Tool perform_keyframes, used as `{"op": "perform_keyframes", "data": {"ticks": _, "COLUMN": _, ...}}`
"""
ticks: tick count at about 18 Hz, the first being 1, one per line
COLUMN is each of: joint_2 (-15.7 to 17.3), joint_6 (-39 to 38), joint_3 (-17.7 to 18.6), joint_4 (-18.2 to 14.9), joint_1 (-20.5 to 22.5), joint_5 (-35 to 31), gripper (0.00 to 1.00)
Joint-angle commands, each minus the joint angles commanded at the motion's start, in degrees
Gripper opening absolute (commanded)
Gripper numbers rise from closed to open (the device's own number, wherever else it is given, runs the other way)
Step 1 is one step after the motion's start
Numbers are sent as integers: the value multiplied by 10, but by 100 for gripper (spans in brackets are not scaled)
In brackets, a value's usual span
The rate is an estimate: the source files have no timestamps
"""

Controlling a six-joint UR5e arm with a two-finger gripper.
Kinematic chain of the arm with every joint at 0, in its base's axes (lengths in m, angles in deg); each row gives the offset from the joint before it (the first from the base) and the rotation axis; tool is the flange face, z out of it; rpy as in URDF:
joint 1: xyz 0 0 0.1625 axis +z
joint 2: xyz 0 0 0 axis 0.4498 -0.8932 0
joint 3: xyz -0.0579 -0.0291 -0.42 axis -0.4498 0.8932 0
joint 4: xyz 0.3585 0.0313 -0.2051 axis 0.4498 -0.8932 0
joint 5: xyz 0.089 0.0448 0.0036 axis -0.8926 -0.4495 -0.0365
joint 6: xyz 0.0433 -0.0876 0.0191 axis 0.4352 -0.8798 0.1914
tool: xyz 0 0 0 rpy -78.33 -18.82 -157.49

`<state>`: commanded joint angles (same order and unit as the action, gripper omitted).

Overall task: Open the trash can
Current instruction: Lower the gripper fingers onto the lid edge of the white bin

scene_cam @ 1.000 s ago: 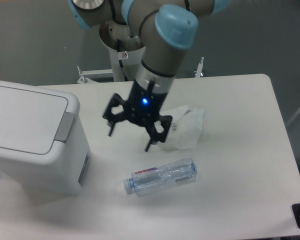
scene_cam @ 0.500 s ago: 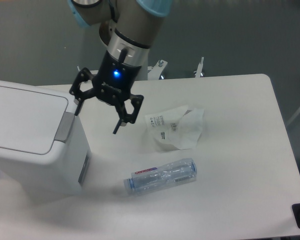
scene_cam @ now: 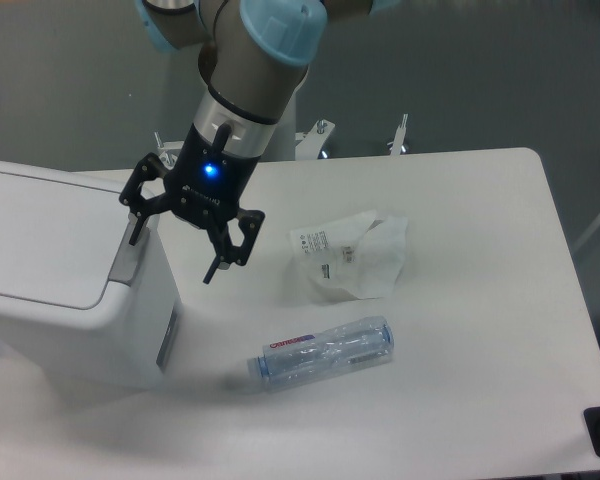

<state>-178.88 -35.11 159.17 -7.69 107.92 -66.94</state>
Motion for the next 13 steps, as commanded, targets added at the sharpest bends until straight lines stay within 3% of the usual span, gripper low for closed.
{"op": "perform_keyframes", "data": {"ticks": 13, "joint_2": -9, "joint_6": -11, "joint_3": -7, "joint_4": 3, "joint_1": -8, "joint_5": -1, "gripper": 100}}
